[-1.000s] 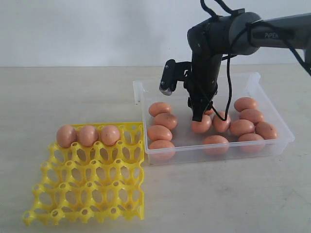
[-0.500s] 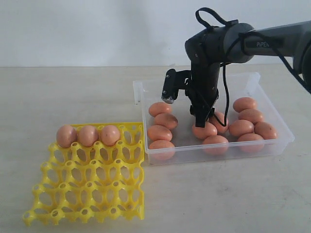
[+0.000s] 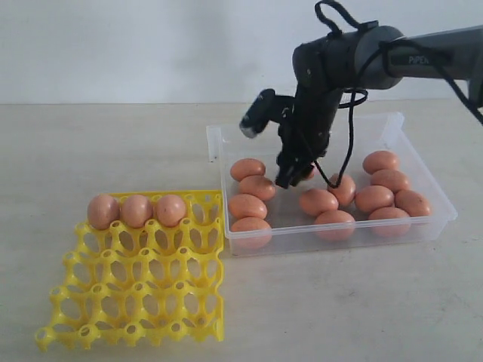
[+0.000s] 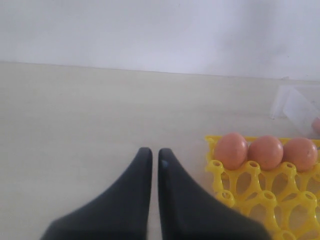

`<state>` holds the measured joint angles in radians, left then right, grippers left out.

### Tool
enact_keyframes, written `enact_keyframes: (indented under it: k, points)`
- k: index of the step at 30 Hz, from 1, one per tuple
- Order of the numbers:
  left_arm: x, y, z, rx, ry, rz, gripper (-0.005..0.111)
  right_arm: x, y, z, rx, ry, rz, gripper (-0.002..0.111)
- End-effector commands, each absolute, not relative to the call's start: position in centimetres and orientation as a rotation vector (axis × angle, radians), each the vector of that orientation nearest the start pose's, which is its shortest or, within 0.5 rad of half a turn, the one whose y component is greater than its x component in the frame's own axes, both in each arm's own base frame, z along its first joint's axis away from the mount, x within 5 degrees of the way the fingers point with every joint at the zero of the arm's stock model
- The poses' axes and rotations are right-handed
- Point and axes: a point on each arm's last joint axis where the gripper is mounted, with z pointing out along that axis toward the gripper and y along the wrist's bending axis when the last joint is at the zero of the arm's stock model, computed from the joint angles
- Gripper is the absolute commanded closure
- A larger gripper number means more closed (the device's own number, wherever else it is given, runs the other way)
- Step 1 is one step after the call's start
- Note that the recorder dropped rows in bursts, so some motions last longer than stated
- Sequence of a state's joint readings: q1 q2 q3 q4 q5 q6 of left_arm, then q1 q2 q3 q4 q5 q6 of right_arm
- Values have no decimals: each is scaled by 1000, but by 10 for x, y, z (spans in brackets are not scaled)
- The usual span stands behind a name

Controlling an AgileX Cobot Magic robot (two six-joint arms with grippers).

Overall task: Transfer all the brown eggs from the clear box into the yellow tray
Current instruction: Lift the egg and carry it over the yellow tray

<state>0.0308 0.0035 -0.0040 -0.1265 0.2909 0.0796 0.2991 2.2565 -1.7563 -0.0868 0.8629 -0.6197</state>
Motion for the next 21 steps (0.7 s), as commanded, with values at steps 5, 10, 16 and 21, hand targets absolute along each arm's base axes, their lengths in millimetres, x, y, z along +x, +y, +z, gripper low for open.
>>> enact_keyframes:
  k: [5, 10, 16, 21]
  points:
    - [55, -2, 188, -30, 1765, -39, 103, 453, 167, 242, -738, 2228, 553, 109]
    - [55, -2, 188, -30, 1765, -39, 103, 441, 171, 252, -510, 2109, 614, 109]
    - [55, -2, 188, -30, 1765, -39, 103, 409, 145, 245, -173, 2016, 225, 109]
    - [55, -2, 188, -30, 1765, -39, 103, 374, 113, 263, 12, 1752, -208, 109]
